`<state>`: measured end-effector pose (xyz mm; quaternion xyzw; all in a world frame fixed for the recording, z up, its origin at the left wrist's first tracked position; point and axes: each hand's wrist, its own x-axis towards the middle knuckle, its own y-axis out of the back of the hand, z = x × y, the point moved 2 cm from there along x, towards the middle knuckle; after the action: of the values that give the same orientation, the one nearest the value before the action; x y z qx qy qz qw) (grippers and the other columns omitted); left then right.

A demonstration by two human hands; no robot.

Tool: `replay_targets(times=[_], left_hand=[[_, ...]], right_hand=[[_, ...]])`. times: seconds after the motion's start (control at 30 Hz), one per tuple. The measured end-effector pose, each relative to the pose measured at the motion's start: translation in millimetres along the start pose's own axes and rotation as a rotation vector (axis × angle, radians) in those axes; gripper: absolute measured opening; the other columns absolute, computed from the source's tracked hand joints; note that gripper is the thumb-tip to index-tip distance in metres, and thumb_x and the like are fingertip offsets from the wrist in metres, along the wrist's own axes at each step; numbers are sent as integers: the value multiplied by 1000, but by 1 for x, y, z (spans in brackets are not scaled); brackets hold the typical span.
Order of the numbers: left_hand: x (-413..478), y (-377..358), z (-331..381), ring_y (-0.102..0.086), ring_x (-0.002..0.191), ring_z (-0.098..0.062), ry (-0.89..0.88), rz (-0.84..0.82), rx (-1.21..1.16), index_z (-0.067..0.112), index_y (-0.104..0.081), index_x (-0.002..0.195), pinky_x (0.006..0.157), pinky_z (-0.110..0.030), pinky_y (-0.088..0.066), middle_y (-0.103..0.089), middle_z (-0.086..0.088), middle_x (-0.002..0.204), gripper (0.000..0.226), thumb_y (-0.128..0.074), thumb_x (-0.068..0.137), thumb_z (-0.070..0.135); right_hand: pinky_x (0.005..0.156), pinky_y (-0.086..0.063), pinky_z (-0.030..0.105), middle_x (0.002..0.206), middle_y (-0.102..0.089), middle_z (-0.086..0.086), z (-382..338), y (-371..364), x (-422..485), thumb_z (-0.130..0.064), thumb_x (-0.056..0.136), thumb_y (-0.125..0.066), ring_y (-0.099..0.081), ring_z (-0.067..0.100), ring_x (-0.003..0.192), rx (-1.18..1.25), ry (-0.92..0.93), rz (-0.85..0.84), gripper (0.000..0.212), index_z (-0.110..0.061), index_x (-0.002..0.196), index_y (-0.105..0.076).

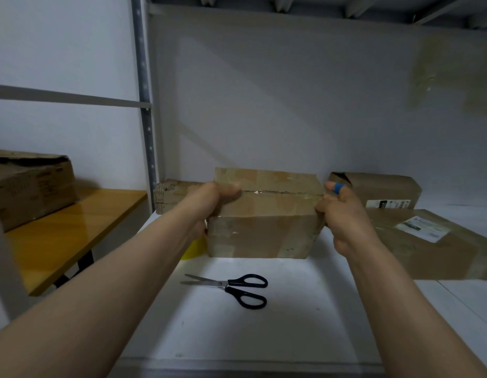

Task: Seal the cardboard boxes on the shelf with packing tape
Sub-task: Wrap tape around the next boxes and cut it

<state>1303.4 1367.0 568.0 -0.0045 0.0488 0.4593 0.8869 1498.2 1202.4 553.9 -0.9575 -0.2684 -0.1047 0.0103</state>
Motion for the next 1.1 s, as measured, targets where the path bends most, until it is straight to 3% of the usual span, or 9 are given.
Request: replay_targets(times=[0.07,0.1,0.27,0.43,0.57,0.73,0.87,0.97,1.1], left_hand=[[12,-4,-1,-66,105,-32,-29,111,130,15,-54,135,89,-49,-57,-63,-5,127,133,-87,23,78],[15,-7,-2,-66,107,-32,-59,145,190,16,-55,133,93,-48,-56,-62,-4,129,136,-83,19,83],[5,-16,-4,-65,108,-30,-156,183,173,17,-55,129,96,-47,-55,-63,-3,126,104,-84,41,66],[4,-13,-22,-70,102,-24,-232,127,-3,22,-59,117,90,-44,-58,-68,-1,120,82,-95,48,46],[6,-9,-37,-69,96,-19,-236,16,-100,22,-54,114,67,-28,-58,-68,0,110,49,-85,78,10],[10,-11,-40,-71,93,-18,-228,-31,-176,19,-56,115,68,-28,-57,-70,-4,115,36,-78,86,19],[16,-11,-33,-72,96,-17,-217,-14,-172,22,-59,120,70,-32,-57,-72,1,111,53,-57,90,66],[22,-9,-33,-66,86,-21,-216,72,-156,16,-56,102,76,-37,-53,-67,-1,96,32,-49,103,47],[26,-8,-44,-55,75,-25,-254,64,-108,13,-47,87,70,-40,-51,-56,-9,82,16,-54,101,11]], right_hand=[[84,-53,32,117,-61,-1,-1,1,-1,-9,96,-57,-61,15,104,-24,7,0,57,-22,149,-40],[94,-54,39,127,-61,1,-3,2,-2,-18,93,-65,-61,19,111,-29,4,8,63,-22,150,-39],[100,-54,49,129,-66,6,-1,11,-1,-53,72,-81,-65,27,115,-36,-16,59,75,-13,132,-60],[79,-59,45,96,-75,8,1,2,-10,-26,89,-76,-71,20,84,-63,101,29,14,-16,95,-68],[68,-55,30,96,-69,-6,-5,5,-17,-11,90,-73,-67,8,82,-57,198,3,23,-24,105,-60],[73,-55,32,99,-66,-8,-13,11,-18,-7,90,-72,-65,11,89,-54,198,-63,28,-22,108,-58],[88,-58,45,106,-72,3,-8,13,-17,-32,90,-73,-70,22,97,56,123,-122,30,-13,110,-60],[92,-57,55,100,-70,6,-4,14,-14,-40,92,-69,-68,31,103,72,121,-97,28,-13,96,-61],[58,-53,22,82,-68,-4,4,19,-9,-17,97,-64,-68,9,72,121,126,-93,14,-17,84,-57]])
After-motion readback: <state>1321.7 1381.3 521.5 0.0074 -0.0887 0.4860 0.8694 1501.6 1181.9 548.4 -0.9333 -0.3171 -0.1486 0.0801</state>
